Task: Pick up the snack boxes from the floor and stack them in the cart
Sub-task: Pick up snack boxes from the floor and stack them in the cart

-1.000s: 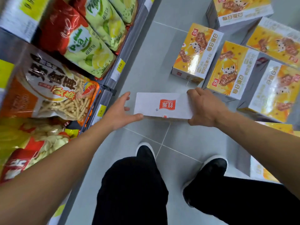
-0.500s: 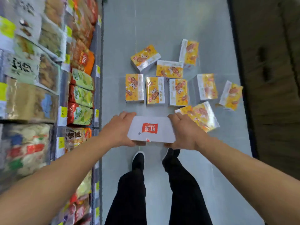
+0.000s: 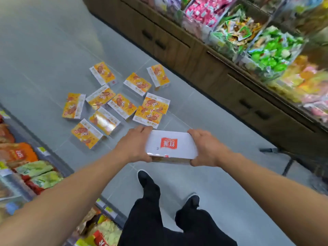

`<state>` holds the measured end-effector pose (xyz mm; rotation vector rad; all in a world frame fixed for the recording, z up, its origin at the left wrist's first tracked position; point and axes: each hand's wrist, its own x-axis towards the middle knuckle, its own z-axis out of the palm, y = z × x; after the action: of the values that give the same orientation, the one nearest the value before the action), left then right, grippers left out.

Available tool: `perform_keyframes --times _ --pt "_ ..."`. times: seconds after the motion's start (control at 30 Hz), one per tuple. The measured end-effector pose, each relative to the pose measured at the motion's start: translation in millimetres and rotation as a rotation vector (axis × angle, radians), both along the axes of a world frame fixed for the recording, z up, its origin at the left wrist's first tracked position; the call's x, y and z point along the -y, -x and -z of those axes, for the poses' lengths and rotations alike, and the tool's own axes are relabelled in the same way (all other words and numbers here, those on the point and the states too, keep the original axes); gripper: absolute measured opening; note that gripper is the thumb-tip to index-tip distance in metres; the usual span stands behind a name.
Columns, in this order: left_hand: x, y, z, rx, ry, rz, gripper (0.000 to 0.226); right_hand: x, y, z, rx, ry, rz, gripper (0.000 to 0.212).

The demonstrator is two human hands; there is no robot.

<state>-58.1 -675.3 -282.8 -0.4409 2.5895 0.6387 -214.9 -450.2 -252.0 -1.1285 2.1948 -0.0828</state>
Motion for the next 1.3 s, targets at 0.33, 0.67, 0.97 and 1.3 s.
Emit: perform_keyframes --times 0.33,0.67,0.97,1.3 --pt "-237.1 92.4 -46.0 -0.052 0.024 0.391 0.104 -280.0 -20.3 -46.2 -0.057 -0.024 0.445 0.091" --pt "-495.9 175.9 -91.5 -0.125 0.002 0.721 0.094 -539.6 -27.5 -79.1 -0.163 -0.029 0.745 0.098" --pt "-651.7 317.4 -136.9 -0.329 0.015 1.001 0.094 -669.8 38.7 -120.4 -0.330 -0.011 1.019 0.097" --pt "-768.0 486.4 -127.7 -0.424 -0.074 1.092 0.097 -755.6 169.4 -128.1 -0.490 -0.109 1.106 0.120"
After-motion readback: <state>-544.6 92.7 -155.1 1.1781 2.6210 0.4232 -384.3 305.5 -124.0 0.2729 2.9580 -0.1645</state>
